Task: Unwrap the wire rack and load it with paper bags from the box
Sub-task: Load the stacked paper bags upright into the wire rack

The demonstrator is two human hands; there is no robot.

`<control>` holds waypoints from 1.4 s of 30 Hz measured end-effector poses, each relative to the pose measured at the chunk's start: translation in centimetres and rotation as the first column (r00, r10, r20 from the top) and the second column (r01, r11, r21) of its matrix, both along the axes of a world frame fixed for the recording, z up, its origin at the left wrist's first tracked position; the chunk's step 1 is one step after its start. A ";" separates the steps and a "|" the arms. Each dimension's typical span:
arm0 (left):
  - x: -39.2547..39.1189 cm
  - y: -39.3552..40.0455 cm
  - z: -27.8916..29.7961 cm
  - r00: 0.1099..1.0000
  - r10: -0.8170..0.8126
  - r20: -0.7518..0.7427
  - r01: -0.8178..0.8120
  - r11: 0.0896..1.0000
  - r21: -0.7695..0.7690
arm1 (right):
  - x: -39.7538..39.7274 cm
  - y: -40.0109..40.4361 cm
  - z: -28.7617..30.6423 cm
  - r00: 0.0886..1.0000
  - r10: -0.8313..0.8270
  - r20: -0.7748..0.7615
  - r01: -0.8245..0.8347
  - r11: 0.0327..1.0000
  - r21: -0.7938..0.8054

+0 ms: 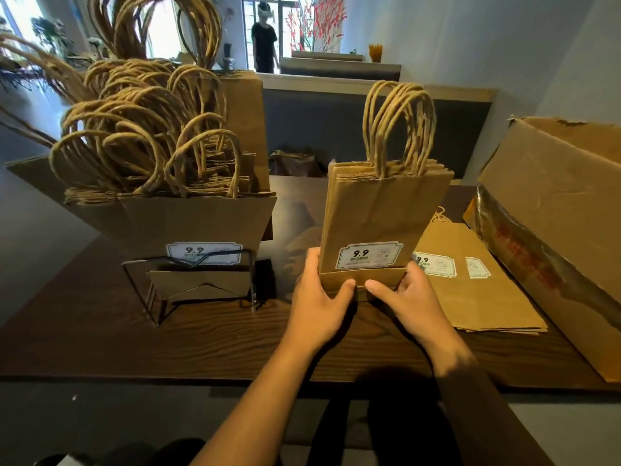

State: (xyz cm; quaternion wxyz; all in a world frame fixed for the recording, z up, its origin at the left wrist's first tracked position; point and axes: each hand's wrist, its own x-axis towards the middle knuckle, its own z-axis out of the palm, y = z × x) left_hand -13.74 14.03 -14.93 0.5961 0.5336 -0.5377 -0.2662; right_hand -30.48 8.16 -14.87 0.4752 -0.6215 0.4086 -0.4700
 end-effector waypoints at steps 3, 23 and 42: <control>0.2 -0.2 0.0 0.997 0.040 -0.071 -0.039 0.999 0.015 | 0.1 0.1 0.1 0.999 -0.035 0.015 0.035 0.999 -0.004; 1.8 6.8 6.9 0.997 -0.015 0.080 0.026 0.991 -0.133 | 0.8 5.5 7.5 0.962 0.146 0.233 -0.155 0.988 0.021; 17.8 11.8 3.6 0.733 0.517 0.441 -0.585 0.810 0.024 | 15.1 7.6 12.5 0.997 0.069 0.035 -0.072 0.990 0.121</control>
